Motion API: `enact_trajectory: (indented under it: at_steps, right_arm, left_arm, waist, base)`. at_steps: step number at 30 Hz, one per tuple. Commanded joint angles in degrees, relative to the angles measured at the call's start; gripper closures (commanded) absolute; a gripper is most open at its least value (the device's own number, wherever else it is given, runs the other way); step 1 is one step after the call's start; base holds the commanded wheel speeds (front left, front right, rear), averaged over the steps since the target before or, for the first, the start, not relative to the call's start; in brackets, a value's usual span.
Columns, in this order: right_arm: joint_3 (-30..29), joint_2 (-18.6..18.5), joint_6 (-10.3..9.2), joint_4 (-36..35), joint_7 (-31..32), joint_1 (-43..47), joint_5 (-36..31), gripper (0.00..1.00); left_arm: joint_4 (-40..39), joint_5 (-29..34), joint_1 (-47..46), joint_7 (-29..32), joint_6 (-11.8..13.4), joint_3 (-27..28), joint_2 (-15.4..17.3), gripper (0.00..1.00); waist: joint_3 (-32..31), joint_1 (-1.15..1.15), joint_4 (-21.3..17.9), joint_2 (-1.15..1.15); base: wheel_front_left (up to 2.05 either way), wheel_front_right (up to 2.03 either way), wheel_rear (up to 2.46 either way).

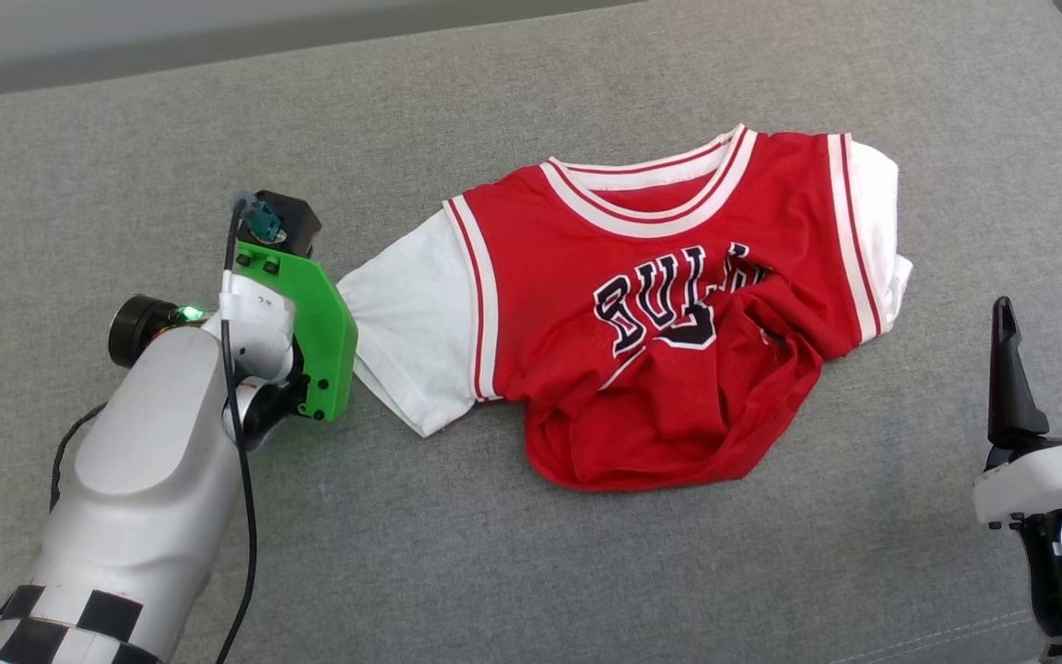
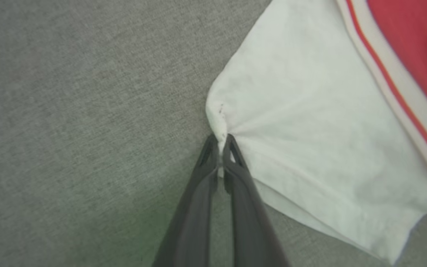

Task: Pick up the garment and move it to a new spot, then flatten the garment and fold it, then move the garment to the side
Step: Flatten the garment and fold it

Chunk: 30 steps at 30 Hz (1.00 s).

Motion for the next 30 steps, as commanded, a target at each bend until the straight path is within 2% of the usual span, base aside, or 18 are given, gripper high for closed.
enact_trajectory:
  at_steps: [1,10,18,25,30]
  right_arm:
    - [0.03,-0.17,0.01,0.16,0.18,-0.92,-0.35,0.0]
    - [-0.31,-1.8,0.01,0.43,3.37,0.75,-0.37,0.0]
    - [-1.0,-3.8,0.01,0.74,9.71,2.97,-0.17,0.0]
    - [0.2,-7.64,0.01,0.0,20.66,2.34,0.7,0.0]
    - [0.97,-12.61,0.01,-0.85,35.5,-2.08,5.55,0.0]
  left_arm:
    - [1.25,-0.55,1.05,-0.33,-0.09,-0.21,-0.12,1.0]
    - [-2.24,-0.95,3.83,-9.41,2.96,3.78,3.35,1.0]
    - [-12.73,-3.58,12.66,-10.78,6.25,7.43,6.81,1.0]
    - [-28.82,-5.33,23.07,-8.32,11.38,9.16,8.09,1.0]
    - [-41.17,-5.0,28.94,-6.11,15.34,9.36,8.74,1.0]
  waist:
    - [-0.59,0.0,0.5,0.0]
    - [-4.74,0.0,3.97,0.0]
    - [-7.43,0.0,8.55,0.0]
    - [-6.27,0.0,11.64,0.0]
    - [-3.4,0.0,13.2,0.0]
  base:
    - [0.0,0.0,0.0]
    - [0.0,0.0,0.0]
    - [0.0,0.0,0.0]
    - [0.0,0.0,0.0]
    - [0.0,0.0,0.0]
